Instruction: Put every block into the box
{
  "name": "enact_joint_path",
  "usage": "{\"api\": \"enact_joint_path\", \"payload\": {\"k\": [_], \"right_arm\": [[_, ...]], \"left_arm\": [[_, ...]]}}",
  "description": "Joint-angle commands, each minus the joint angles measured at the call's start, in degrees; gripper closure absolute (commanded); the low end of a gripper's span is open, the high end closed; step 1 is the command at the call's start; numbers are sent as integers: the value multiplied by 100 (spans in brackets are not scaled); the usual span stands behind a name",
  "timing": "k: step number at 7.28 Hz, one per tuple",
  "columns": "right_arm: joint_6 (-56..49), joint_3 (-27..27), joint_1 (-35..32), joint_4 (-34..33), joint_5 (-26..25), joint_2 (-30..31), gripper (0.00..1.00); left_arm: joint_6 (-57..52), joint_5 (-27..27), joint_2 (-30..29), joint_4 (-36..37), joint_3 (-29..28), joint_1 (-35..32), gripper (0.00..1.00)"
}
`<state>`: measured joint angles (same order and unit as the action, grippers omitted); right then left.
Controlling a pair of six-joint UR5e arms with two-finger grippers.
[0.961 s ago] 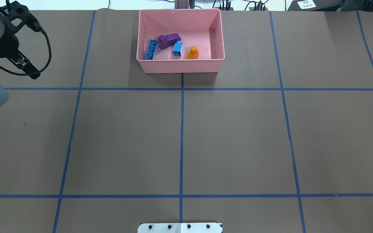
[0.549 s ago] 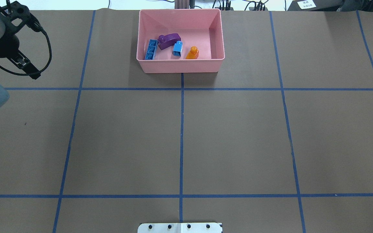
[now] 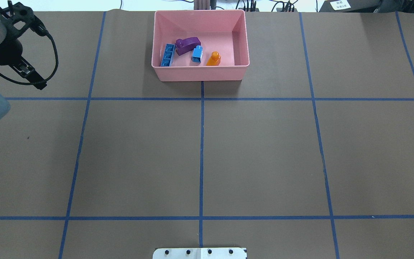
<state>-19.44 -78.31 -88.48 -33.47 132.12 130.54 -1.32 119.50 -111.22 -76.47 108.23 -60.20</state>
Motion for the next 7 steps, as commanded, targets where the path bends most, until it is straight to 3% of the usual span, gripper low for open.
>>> {"api": "enact_joint_path", "payload": {"k": [1,2,3,4,5,7], "right_arm": [[142,-550,-298,-933,784,-623,100],[151,-1398,-432,-2247,858,-948,100],[151,-2442,-503,-4157,789,-1586,100],[264,-2965,-503,-5699,789,-2454,100],[744,-2997,-425,-6323,797,-3272,100],[2829,-2953,572,-6435,780,-4609,100]], "left_arm": [[0,-5,4,0,-4,0,0],[0,-5,-5,0,-4,9,0],[0,4,-5,9,-13,17,0],[0,4,-5,0,-13,26,0],[0,-5,4,9,-13,18,0],[0,4,-14,0,-13,26,0]]}}
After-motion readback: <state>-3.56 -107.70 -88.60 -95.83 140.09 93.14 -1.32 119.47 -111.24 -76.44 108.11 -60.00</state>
